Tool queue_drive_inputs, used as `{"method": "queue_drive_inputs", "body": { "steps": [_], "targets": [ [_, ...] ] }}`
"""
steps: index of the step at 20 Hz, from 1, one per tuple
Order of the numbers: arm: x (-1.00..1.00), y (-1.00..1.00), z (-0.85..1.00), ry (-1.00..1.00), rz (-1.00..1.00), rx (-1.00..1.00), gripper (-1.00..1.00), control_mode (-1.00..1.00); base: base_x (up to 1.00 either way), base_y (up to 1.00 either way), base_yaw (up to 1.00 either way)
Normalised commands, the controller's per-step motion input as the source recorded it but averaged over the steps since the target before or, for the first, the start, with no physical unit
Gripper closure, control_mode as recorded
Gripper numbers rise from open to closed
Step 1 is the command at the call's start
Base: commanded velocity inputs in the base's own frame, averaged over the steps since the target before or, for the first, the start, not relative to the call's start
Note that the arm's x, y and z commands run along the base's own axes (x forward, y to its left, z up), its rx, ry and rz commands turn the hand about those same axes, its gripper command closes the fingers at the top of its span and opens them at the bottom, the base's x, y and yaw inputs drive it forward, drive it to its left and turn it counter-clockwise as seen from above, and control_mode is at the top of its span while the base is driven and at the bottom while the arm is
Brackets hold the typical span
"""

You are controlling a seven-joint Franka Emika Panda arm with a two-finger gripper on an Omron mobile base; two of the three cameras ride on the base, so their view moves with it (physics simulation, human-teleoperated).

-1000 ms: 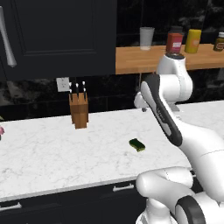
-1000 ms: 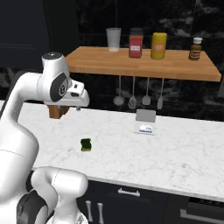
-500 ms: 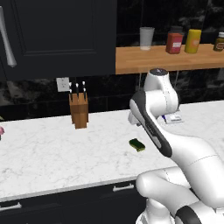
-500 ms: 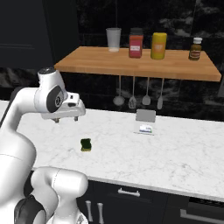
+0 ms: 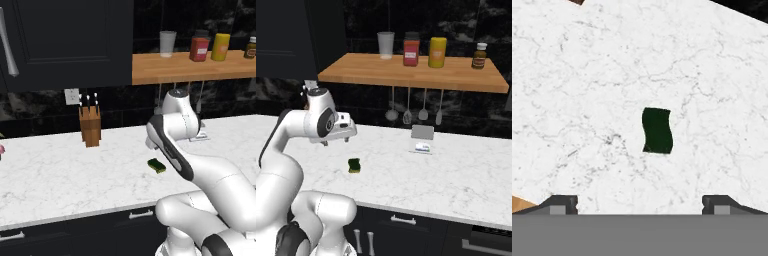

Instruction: Pick up the sponge from the counter and clean the cutting board by briefly scrubbing or pressing down on the cutting board. Once finished, release the sponge.

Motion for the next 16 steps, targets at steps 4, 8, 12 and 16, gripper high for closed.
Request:
{"method": "queue_drive_inputs", "body": {
  "steps": [4,8,12,16],
  "targets": [
    [0.31,-0.05,-0.49,0.00,0.10,0.00,-1.00,-1.00,0.00,0.00,0.00],
    [0.26,-0.01,-0.44,0.00,0.01,0.00,-1.00,-1.00,0.00,0.00,0.00],
    [0.38,0.00,-0.55,0.00,0.00,0.00,-1.00,-1.00,0.00,0.00,0.00],
    [0.33,-0.11,-0.39,0.00,0.00,0.00,-1.00,-1.00,0.00,0.00,0.00]
  ]
}}
